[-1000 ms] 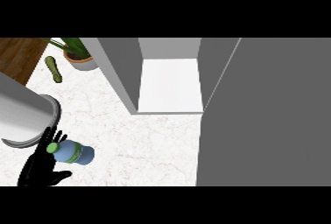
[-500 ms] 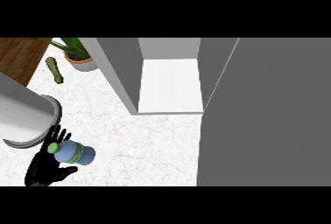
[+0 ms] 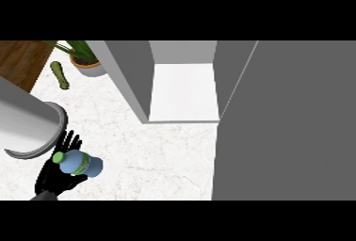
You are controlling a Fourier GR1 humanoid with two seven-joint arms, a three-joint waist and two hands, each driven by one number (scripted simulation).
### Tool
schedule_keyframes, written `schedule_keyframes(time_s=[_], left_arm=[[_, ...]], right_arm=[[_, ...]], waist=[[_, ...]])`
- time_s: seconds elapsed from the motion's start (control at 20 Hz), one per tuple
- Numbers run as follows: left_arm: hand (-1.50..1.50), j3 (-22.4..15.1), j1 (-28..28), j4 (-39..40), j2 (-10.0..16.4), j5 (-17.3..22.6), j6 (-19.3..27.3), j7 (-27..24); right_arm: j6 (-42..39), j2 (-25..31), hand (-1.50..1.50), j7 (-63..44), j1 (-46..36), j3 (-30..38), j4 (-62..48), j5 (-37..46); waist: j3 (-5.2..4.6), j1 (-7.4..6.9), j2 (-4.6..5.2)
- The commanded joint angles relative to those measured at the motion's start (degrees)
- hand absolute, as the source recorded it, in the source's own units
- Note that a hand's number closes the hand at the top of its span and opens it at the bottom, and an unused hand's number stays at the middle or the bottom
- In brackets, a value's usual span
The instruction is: Pick up the bottled water, place it into the cabinet and close the cabinet
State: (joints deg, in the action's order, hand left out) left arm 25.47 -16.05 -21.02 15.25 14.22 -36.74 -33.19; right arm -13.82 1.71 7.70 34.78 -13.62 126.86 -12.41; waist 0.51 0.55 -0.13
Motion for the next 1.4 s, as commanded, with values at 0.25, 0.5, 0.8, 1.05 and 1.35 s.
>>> schedule_keyframes(time_s=[0.25,0.5,0.8,1.05,1.35], left_arm=[[-1.50,-2.7,-0.7,0.3,-4.0,-0.3,-8.8,-2.9],[1.50,-4.4,0.6,-2.2,-4.3,-1.0,-9.3,-3.5],[1.50,-4.5,-1.0,-3.4,-7.3,1.0,-8.0,-1.9],[1.50,-5.6,-1.2,-1.0,-4.8,-1.4,-6.5,-6.0],[1.50,-4.6,-1.1,-2.1,-3.2,-0.7,0.2,-7.6]], right_arm=[[-1.2,1.7,-1.50,-1.5,0.9,0.4,1.9,-2.2],[-1.4,1.7,-1.50,-0.3,0.0,0.9,-0.9,-1.6],[-1.6,0.6,-1.50,4.1,-0.3,-0.2,-5.0,1.2],[0.0,1.0,-1.50,-0.4,1.0,-1.3,0.8,-0.4],[-1.8,2.9,-1.50,3.9,6.3,-1.2,1.3,0.7]], waist=[[-0.68,0.45,0.31],[-0.64,0.19,0.27],[-0.55,-0.04,0.13],[-0.63,0.36,0.28],[-0.57,0.34,0.13]])
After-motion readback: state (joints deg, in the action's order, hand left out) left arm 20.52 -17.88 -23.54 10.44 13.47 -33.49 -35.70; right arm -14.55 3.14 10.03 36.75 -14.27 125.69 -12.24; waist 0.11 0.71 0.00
